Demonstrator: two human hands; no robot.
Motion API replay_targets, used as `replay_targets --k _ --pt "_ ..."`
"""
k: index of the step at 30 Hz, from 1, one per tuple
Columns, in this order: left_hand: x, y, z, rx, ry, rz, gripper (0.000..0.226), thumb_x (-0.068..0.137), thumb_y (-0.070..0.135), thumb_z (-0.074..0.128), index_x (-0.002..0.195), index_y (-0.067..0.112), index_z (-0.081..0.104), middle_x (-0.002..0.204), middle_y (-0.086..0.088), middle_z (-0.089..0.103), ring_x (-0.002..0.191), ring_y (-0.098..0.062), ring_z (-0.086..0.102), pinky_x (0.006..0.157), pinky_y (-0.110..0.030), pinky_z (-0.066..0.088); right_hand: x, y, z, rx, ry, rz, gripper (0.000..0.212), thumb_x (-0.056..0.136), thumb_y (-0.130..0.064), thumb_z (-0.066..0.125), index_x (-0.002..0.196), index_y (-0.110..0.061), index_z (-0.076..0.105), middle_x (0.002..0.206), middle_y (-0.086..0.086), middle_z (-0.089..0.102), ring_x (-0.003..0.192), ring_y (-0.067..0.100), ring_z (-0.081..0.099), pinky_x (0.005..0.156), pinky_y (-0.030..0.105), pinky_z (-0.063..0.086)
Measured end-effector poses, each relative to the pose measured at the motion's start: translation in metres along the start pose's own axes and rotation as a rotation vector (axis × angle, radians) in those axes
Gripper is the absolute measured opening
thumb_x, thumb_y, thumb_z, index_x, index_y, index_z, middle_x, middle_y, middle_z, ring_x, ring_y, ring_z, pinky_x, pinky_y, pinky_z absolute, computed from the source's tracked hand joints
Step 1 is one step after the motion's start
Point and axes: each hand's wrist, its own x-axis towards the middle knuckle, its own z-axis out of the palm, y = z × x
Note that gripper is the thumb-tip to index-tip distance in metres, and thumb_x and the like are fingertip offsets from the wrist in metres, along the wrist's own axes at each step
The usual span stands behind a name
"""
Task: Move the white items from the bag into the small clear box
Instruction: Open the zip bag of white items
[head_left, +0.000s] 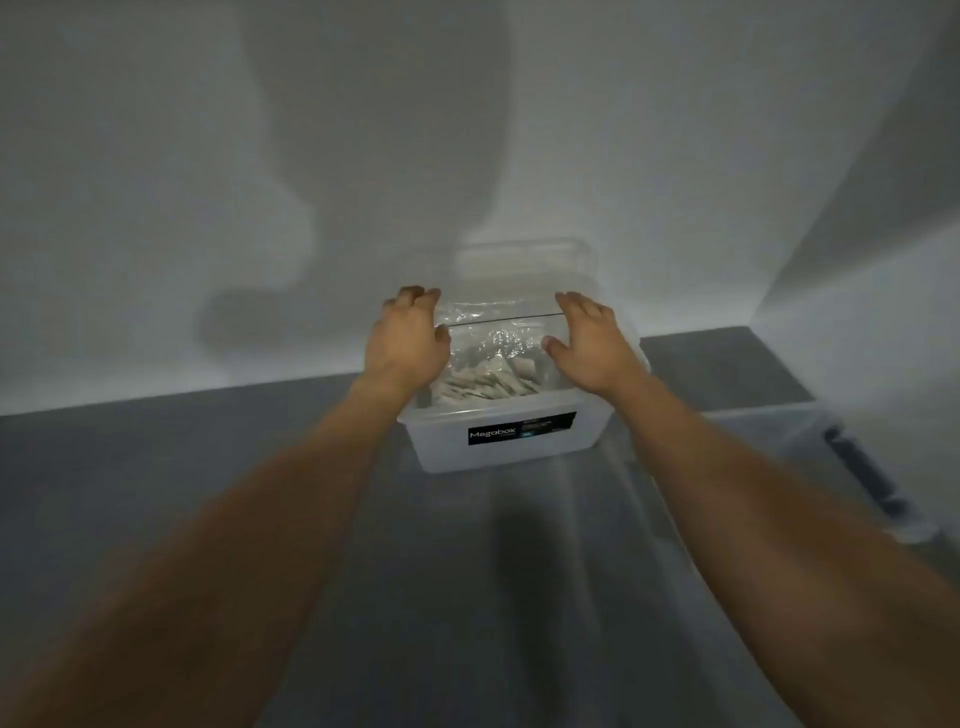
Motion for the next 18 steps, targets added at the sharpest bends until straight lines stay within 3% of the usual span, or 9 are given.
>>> replay_targets --k 4,6,9,11,13,16,18 --pt "0.026 -0.009 0.008 0.202 -0.125 0.028 0.051 0.101 0.021 0.051 0.150 0.011 0.042 0.142 -0.017 0.053 0.126 -0.040 0.050 0.101 -0.050 0.045 0.034 0.010 -0.001 -0.132 -0.068 -0.005 0.068 0.103 -0.020 0.050 0.160 -0.008 0.017 0.167 0.016 0.017 0.153 0.036 0.015 0.125 0.044 0.017" --pt "0.035 -0.013 0.011 0.323 -0.101 0.055 0.045 0.099 0.025 0.053 0.141 0.011 0.051 0.129 -0.016 0.060 0.117 -0.039 0.055 0.094 -0.046 0.046 0.045 0.011 0.001 -0.178 -0.094 -0.032 0.066 0.103 -0.018 0.051 0.160 -0.008 0.019 0.163 0.018 0.027 0.150 0.038 0.021 0.121 0.049 0.026" --pt "0.040 -0.021 0.015 0.471 -0.058 0.057 0.037 0.096 0.035 0.058 0.124 0.011 0.065 0.120 -0.014 0.061 0.114 -0.036 0.053 0.091 -0.043 0.045 0.056 0.014 0.001 -0.318 -0.137 -0.055 0.056 0.103 -0.021 0.051 0.155 -0.011 0.033 0.144 0.020 0.046 0.132 0.040 0.042 0.103 0.053 0.045" --pt "0.039 -0.029 0.022 0.542 -0.085 0.078 0.035 0.095 0.040 0.059 0.118 0.016 0.070 0.121 -0.013 0.058 0.114 -0.035 0.051 0.092 -0.043 0.044 0.061 0.017 0.005 -0.435 -0.214 -0.099 0.038 0.102 -0.020 0.051 0.139 -0.013 0.054 0.131 0.016 0.050 0.120 0.036 0.049 0.092 0.050 0.051" --pt "0.039 -0.034 0.027 0.585 -0.154 0.100 0.039 0.095 0.048 0.058 0.122 0.022 0.067 0.127 -0.009 0.056 0.120 -0.033 0.048 0.098 -0.044 0.039 0.064 0.018 0.010 -0.478 -0.319 -0.129 0.023 0.098 -0.012 0.052 0.117 -0.014 0.064 0.120 0.012 0.052 0.107 0.032 0.053 0.082 0.045 0.053" --pt "0.039 -0.035 0.023 0.564 -0.295 0.080 0.047 0.096 0.059 0.050 0.131 0.028 0.057 0.128 0.000 0.062 0.122 -0.026 0.052 0.100 -0.046 0.031 0.064 0.017 0.011 -0.475 -0.377 -0.107 0.021 0.095 -0.002 0.047 0.105 -0.017 0.056 0.105 0.010 0.055 0.085 0.030 0.055 0.070 0.036 0.046" --pt "0.037 -0.036 0.016 0.506 -0.287 0.096 0.035 0.102 0.051 0.044 0.122 0.029 0.060 0.114 0.003 0.070 0.109 -0.023 0.060 0.096 -0.044 0.028 0.062 0.017 0.004 -0.418 -0.294 -0.125 0.022 0.093 0.001 0.045 0.104 -0.018 0.050 0.103 0.011 0.057 0.081 0.032 0.056 0.068 0.037 0.046"
